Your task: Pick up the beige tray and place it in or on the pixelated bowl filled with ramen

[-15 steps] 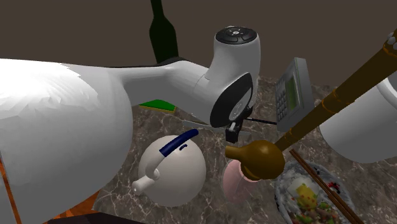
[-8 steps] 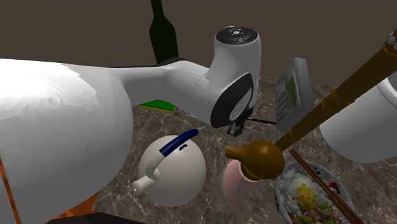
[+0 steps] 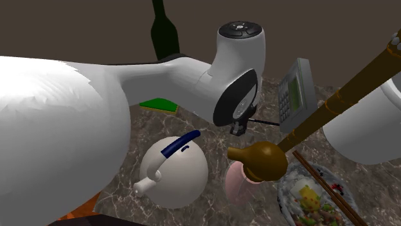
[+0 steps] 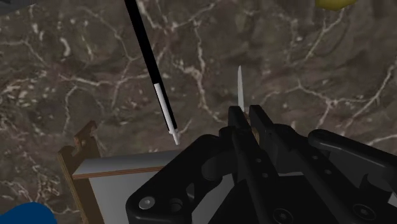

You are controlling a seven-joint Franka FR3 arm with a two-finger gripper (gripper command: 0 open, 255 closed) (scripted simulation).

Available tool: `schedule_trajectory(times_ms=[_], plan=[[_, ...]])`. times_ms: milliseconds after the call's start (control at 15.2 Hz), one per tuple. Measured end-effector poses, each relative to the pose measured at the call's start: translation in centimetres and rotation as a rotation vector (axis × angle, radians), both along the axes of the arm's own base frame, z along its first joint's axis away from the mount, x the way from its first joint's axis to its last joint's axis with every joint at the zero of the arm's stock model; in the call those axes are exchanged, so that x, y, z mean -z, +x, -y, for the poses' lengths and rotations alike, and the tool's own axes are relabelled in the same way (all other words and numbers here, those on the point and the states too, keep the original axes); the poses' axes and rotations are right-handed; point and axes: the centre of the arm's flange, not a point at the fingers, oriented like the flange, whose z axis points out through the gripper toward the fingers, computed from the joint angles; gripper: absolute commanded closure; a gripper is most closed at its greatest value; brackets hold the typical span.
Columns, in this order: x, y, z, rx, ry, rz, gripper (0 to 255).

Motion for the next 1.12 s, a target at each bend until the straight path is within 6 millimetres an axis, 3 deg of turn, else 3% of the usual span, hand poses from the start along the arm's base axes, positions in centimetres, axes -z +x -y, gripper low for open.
schedule_trajectory(times_ms=[1122], plan=[[-8.9,0.0,0.0,0.0,0.0,0.0,255]])
